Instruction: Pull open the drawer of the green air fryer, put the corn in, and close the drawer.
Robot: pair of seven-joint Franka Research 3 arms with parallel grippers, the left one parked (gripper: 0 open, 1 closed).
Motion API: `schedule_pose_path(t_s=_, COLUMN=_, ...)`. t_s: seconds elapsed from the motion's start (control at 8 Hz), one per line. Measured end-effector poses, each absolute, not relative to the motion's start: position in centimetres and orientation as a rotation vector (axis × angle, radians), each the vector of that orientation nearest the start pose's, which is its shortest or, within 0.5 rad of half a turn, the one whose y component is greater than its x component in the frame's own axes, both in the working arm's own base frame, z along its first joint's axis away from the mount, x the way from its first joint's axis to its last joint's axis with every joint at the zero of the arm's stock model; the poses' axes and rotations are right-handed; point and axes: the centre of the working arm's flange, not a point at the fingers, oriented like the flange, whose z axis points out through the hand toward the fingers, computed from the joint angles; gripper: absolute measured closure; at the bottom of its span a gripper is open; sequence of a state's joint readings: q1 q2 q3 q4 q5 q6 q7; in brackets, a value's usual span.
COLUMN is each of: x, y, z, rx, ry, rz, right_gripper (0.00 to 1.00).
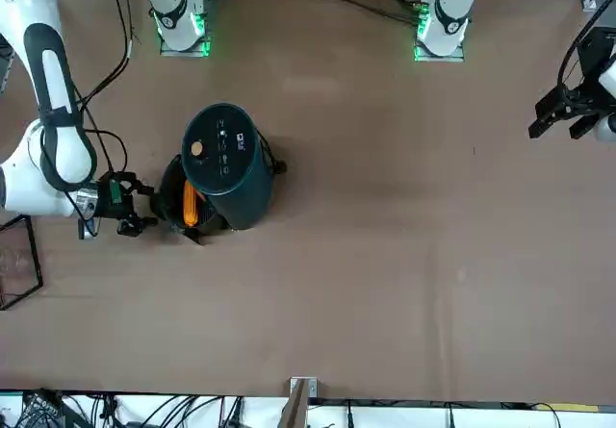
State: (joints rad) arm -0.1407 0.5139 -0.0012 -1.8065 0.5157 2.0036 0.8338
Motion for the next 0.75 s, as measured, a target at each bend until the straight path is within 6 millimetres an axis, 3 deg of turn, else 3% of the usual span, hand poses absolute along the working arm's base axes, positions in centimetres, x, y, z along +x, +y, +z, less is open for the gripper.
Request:
schedule_pose_path(t_s=0.12, x=61.8, y=-5.8, z=24.3, rx=-2.235, ry=1.649, rz=0.618, right_gripper=0.18)
schedule_pose_path(t_s=0.38, x=61.9, y=-5.8, z=24.7, rx=-2.236, ry=1.645, rz=0.616, right_gripper=0.55)
schedule_pose_path(t_s=0.75, x=62.0, y=-4.7, z=25.6, rx=-2.253, ry=1.616, rz=0.618, right_gripper=0.55)
